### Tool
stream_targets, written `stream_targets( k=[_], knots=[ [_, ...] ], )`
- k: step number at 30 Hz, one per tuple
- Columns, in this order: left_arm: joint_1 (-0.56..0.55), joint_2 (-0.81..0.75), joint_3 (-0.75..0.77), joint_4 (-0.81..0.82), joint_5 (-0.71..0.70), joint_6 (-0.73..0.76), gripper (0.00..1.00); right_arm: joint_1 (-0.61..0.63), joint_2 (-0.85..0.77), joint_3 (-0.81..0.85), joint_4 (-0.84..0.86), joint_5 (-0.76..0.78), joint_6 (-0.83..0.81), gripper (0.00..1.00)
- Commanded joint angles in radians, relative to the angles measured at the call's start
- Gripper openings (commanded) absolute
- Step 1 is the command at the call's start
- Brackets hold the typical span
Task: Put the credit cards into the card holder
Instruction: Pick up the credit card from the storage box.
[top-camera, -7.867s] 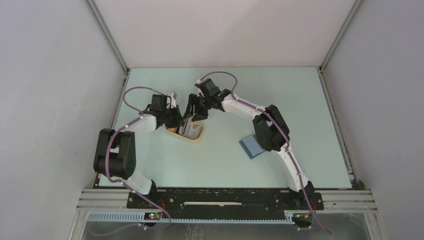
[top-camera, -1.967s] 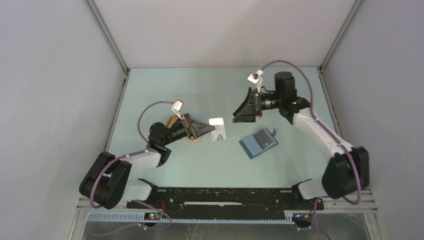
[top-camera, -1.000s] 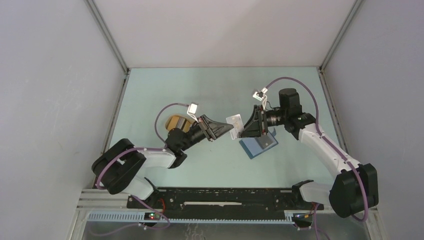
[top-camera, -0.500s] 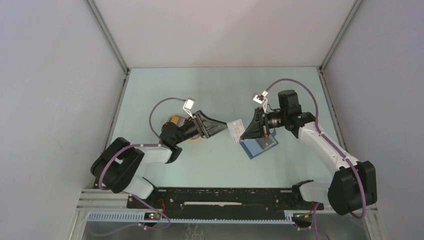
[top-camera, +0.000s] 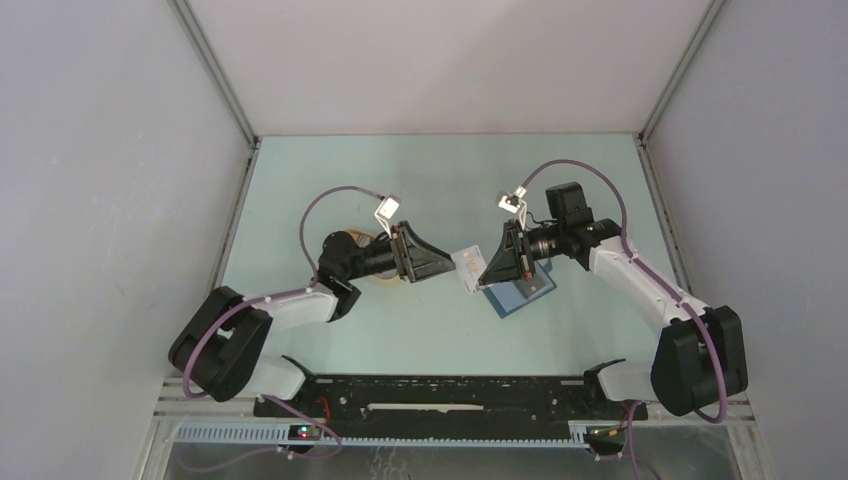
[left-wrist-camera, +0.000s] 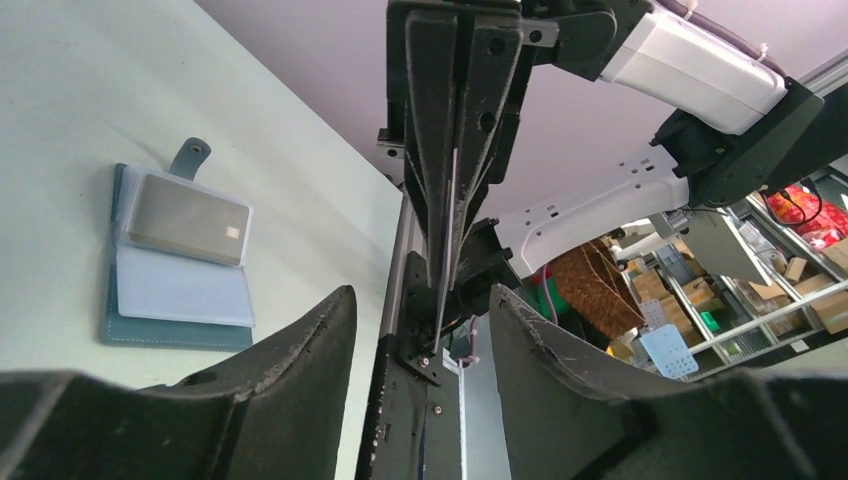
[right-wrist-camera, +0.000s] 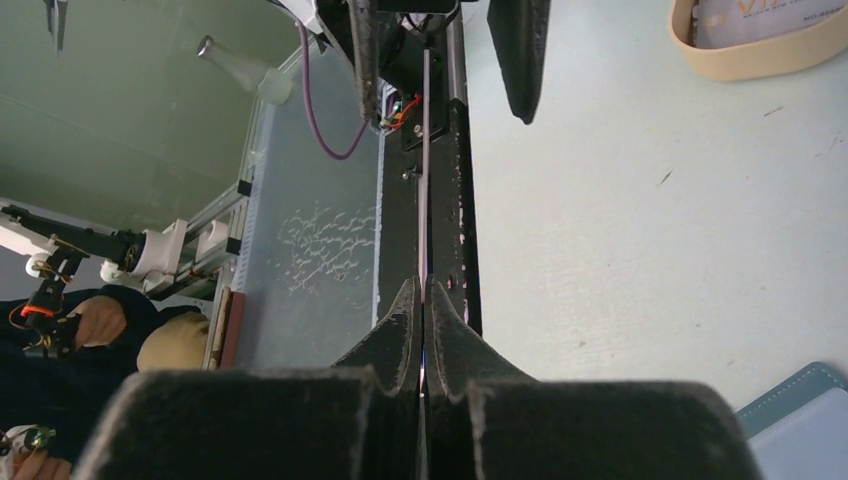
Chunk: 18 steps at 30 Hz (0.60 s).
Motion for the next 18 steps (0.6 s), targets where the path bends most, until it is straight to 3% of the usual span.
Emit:
stream_targets(
  k=[1,6,8,11,13,14,18],
  knots=[
    [-0.006,-0.058,0.056,-0.073,0.025,0.085,0.56,0.012,0.003,0.045,-0.004,-0.015,-0.023,0.0],
    [-0.028,-0.047,0.112,-0.169,0.028,0.131,0.42,0.031,0.011,0.047,-0.007,-0.004,-0.028,0.0],
    [-0.034,-0.038,0.123,-0.178,0.032,0.131,0.3,0.032,0.016,0.047,-0.009,0.003,-0.028,0.0],
    [-0.035,-0.04,0.121,-0.178,0.023,0.133,0.03,0.031,0.028,0.057,-0.039,0.015,-0.048,0.0],
    [-0.036,-0.05,0.112,-0.184,0.009,0.134,0.0,0.031,0.033,0.064,-0.054,0.02,-0.061,0.0],
    [-0.036,-0.056,0.103,-0.184,0.004,0.133,0.0,0.029,0.031,0.065,-0.058,0.025,-0.066,0.05],
    [-0.038,-0.118,0.019,-0.15,-0.06,0.106,0.0,0.01,0.011,0.102,-0.17,0.074,-0.174,0.69]
  ],
)
